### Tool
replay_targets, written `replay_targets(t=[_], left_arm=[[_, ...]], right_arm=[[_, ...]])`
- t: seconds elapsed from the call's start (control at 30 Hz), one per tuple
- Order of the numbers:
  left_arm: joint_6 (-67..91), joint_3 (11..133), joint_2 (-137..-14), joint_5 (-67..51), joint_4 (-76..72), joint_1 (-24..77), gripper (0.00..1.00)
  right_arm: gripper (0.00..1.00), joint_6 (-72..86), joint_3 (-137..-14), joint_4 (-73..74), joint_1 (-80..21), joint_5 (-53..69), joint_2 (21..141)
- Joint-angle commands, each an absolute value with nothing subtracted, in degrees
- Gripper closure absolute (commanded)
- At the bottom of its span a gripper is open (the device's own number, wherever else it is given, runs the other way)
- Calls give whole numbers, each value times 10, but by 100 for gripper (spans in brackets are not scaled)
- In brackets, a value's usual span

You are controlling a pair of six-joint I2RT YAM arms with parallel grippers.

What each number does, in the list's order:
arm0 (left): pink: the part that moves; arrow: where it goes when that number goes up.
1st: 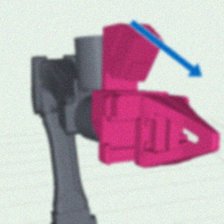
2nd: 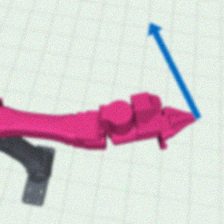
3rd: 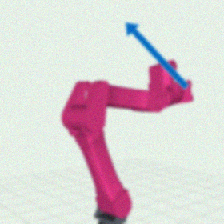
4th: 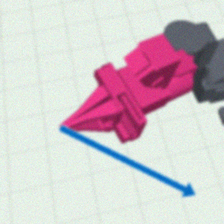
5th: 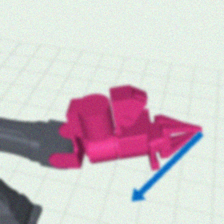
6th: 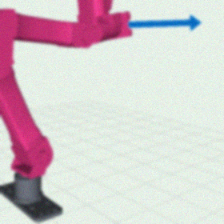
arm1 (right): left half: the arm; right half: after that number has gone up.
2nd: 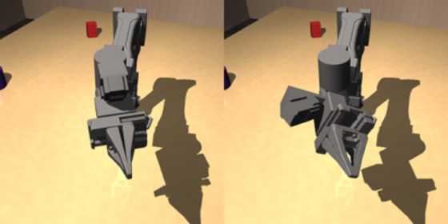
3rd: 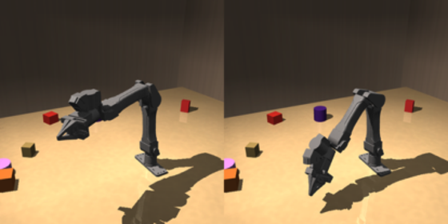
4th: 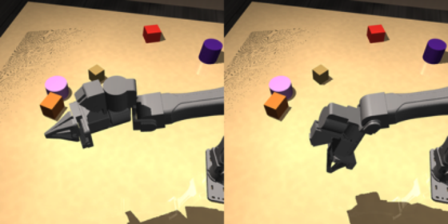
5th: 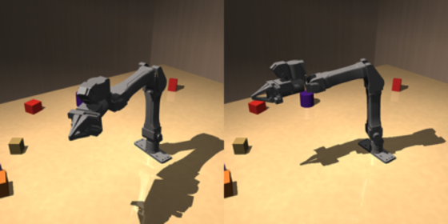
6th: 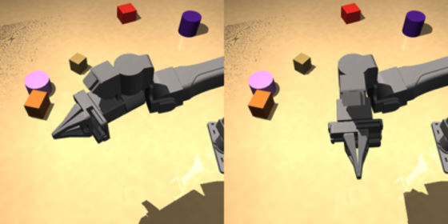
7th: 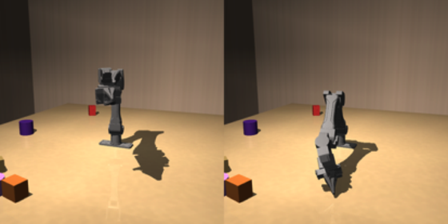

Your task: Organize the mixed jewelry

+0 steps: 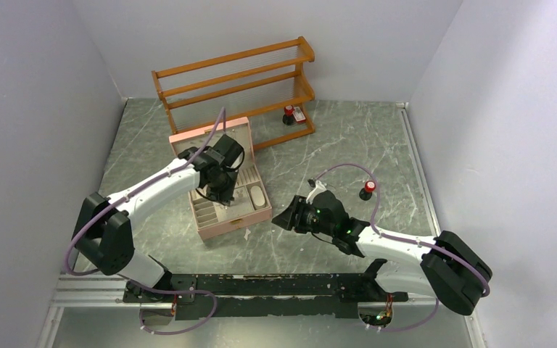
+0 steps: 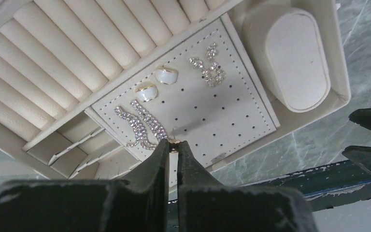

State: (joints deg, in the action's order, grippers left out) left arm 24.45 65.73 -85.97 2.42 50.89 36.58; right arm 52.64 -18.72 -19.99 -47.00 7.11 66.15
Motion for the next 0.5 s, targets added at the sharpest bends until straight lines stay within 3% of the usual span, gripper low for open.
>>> replay_targets(t=[0.0, 0.47], left_arm=[[241, 690, -862, 9, 511, 361, 95], [225, 692, -887, 8, 525, 360, 95]], right_arm=[[52, 521, -191, -207, -475, 55, 659], [53, 525, -189, -219, -478, 61, 678]])
